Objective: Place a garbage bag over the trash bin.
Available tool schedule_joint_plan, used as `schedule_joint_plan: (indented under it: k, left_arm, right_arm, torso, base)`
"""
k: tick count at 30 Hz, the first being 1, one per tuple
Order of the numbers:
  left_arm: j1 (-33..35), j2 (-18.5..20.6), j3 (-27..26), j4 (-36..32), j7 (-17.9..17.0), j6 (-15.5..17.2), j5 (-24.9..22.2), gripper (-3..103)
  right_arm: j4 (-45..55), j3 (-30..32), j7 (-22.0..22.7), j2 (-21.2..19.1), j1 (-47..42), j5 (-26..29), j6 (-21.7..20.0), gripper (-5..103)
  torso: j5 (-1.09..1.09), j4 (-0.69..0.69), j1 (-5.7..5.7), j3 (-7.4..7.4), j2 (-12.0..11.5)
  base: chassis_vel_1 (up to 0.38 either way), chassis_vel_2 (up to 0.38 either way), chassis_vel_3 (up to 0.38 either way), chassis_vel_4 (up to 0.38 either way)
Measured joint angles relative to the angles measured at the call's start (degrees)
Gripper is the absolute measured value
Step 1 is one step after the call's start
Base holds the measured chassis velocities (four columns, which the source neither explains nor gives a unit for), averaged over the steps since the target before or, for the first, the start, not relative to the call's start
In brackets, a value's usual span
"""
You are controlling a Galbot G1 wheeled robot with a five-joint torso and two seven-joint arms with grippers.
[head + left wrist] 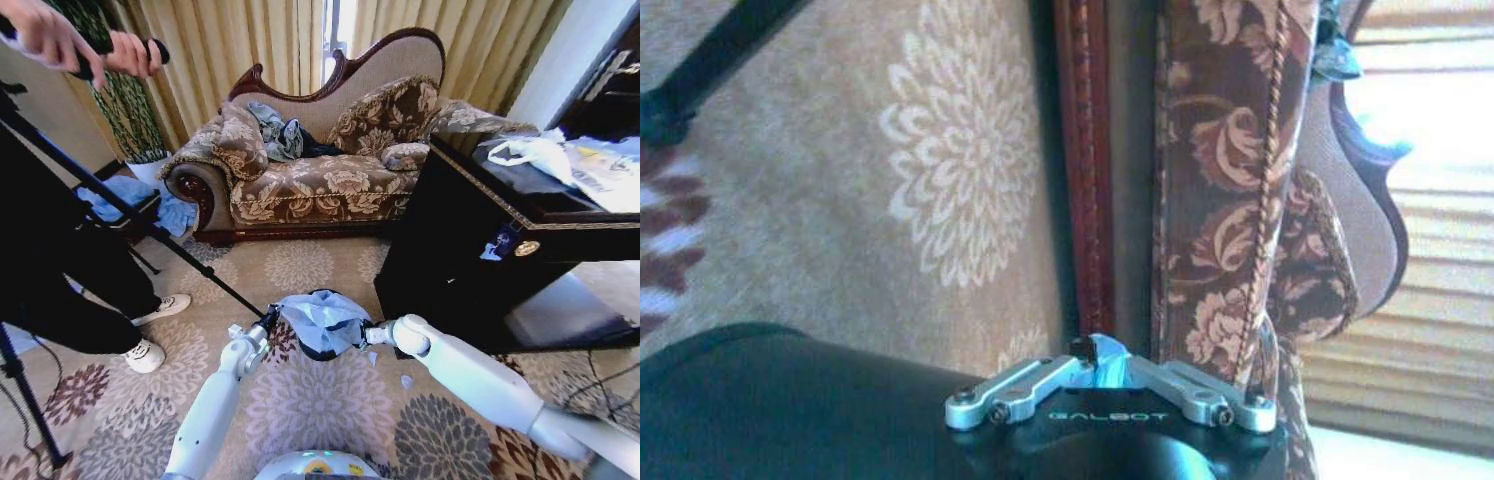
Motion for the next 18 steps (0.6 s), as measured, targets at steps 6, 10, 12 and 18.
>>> schedule_joint_plan:
  k: [6,10,12,18]
  left_arm:
    - [-2.2,-0.4,0.9,2.7,2.1,0.4,2.5,0]
    - [-1.6,-1.4,0.9,2.3,2.0,0.4,2.8,0]
    - [0.1,-1.7,1.1,0.9,1.9,0.4,3.1,0]
    - [2.3,-1.6,0.5,-0.1,1.8,0.4,3.3,0]
  right_arm:
    - [-1.0,3.2,0.6,0.9,-2.2,-2.1,1.0,100]
    - [0.8,4.7,0.0,0.1,-4.4,-2.4,1.1,100]
    - [2.9,5.0,-0.3,-1.3,-6.0,-2.3,0.9,100]
    - [4.2,4.8,-0.3,-1.6,-7.2,-2.2,0.6,100]
  torso:
    - [0.00,0.00,0.00,0.00,0.0]
    - [0.00,-0.01,0.01,0.00,0.0]
    - [0.01,-0.01,0.01,0.00,0.0]
    - [0.00,0.00,0.01,0.00,0.0]
  base:
    - [0.000,0.000,0.000,0.000]
    - [0.000,0.000,0.000,0.000]
    - [0.000,0.000,0.000,0.000]
    - [0.000,0.000,0.000,0.000]
